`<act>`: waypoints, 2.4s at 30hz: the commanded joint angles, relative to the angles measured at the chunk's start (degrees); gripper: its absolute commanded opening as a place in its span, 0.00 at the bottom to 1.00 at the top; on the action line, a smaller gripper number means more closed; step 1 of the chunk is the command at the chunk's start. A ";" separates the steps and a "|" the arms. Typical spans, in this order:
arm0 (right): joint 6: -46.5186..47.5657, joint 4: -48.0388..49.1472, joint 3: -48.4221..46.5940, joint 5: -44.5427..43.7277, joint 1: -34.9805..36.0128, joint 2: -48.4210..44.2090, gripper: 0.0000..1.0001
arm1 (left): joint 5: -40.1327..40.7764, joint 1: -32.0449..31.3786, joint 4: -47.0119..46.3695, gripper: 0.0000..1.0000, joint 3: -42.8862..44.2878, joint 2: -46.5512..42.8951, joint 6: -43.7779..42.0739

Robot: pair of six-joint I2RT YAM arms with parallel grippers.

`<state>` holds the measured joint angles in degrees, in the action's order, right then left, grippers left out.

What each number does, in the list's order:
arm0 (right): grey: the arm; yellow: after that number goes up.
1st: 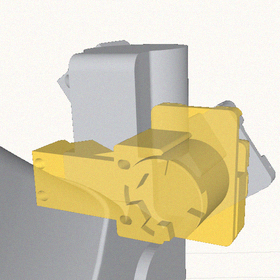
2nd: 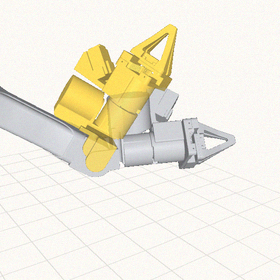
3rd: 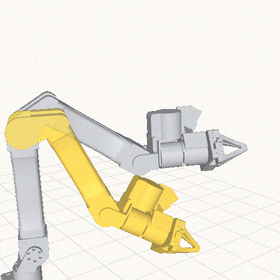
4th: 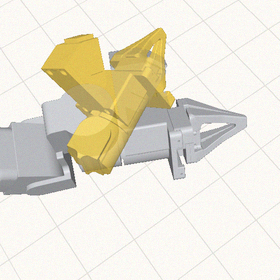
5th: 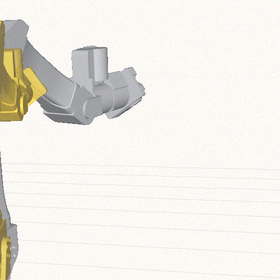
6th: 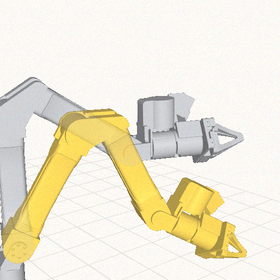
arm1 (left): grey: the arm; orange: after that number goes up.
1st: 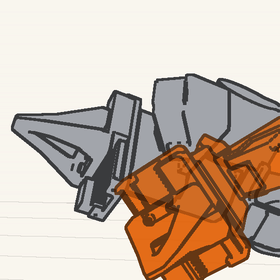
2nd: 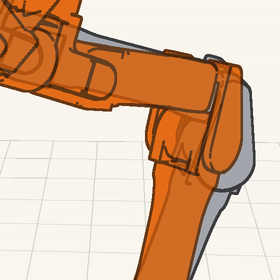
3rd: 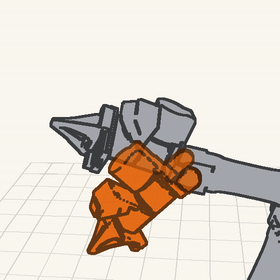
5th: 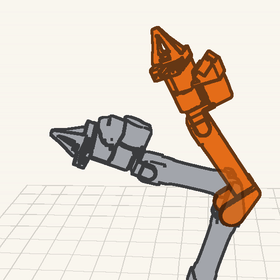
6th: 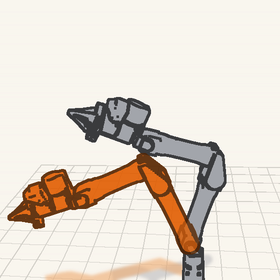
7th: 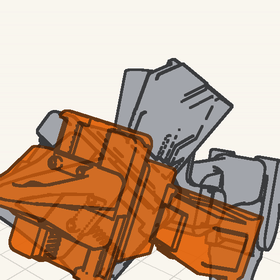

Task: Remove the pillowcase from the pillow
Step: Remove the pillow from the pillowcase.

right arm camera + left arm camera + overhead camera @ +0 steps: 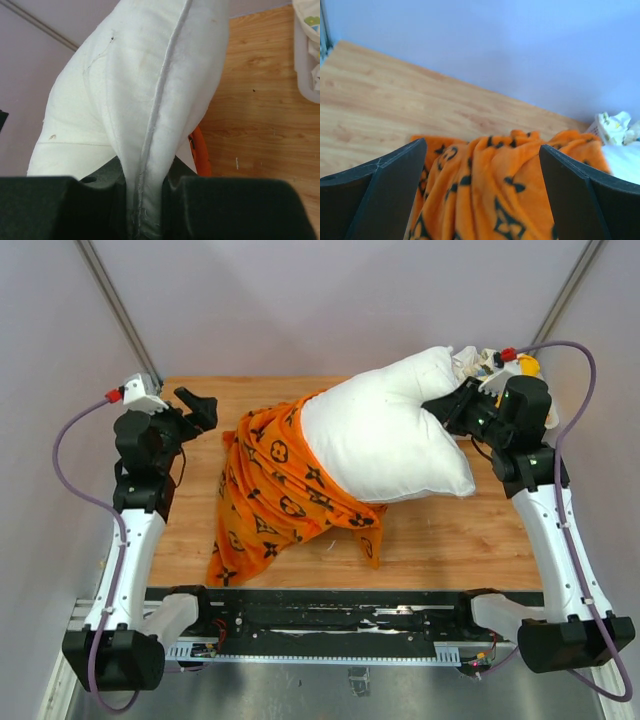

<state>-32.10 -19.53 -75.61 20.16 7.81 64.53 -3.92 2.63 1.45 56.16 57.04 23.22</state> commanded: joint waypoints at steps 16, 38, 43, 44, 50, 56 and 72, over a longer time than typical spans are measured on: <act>-2.91 6.87 -2.39 -4.52 -4.80 -0.14 0.01 | -18.71 -1.84 -21.59 0.61 -28.36 12.24 10.69; -14.24 13.60 -15.24 11.94 -21.22 3.97 0.01 | 16.16 10.29 -2.14 0.07 -4.17 13.27 1.31; -7.27 10.65 -7.20 3.89 -9.84 0.97 0.01 | 6.05 5.36 6.57 0.99 3.23 15.06 -5.26; -5.57 9.83 -6.62 1.43 -7.30 0.81 0.01 | 10.84 1.52 8.10 0.99 4.34 14.07 -6.34; -3.66 7.75 -7.60 -3.82 -2.31 2.32 0.01 | -2.78 -14.95 3.31 0.99 2.58 1.32 -8.65; -3.13 6.32 -9.11 -5.29 -1.17 2.25 0.01 | -18.39 -26.02 -2.68 0.96 -6.25 -8.09 -5.28; -2.60 6.78 -8.58 -7.70 3.63 3.24 0.01 | 11.75 -54.10 -14.72 0.93 -11.99 7.96 -2.21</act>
<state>-36.01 -17.39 -81.82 13.32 10.02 68.16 4.78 -51.13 -4.82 42.37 61.10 18.50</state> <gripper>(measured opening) 0.177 0.929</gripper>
